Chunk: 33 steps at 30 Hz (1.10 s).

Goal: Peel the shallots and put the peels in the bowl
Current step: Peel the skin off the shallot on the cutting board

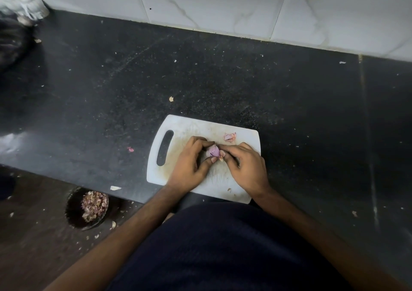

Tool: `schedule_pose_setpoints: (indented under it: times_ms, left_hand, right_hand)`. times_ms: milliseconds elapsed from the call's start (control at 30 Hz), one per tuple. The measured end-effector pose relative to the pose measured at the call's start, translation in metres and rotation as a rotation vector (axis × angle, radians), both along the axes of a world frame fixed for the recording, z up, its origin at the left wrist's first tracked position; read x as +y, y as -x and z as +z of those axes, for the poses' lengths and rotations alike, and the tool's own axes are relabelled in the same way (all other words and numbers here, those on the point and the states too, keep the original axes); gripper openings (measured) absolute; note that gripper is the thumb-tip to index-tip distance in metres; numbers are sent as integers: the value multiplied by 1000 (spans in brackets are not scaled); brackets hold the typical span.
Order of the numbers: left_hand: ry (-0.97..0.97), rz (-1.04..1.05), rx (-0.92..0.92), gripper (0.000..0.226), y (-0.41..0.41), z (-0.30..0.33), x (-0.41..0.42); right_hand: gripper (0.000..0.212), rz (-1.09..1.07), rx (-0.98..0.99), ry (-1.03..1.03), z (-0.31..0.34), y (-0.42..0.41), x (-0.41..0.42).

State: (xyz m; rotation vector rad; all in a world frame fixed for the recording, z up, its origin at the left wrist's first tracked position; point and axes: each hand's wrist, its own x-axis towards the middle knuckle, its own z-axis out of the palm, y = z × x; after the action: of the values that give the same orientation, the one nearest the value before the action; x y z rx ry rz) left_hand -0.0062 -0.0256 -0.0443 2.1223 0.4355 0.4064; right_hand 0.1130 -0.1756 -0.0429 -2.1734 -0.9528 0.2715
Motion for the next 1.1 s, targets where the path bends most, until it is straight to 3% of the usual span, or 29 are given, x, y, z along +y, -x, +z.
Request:
schedule_pose_setpoints:
  times_ms: [500, 700, 867, 1000, 1100]
  left_hand:
    - [32, -4, -3, 31, -1, 1, 2]
    - [13, -48, -23, 29, -2, -1, 3]
    - [-22, -93, 0, 31, -2, -2, 3]
    - [-32, -95, -3, 31, -1, 0, 4]
    - [-36, -95, -14, 28, -1, 2, 4]
  right_hand:
    - [15, -49, 59, -76, -4, -1, 1]
    - [14, -93, -5, 39, 1, 0, 3]
    - [25, -139, 2, 157, 2, -7, 12]
    - [26, -240, 70, 84, -2, -13, 19]
    - [14, -293, 147, -10, -4, -14, 21]
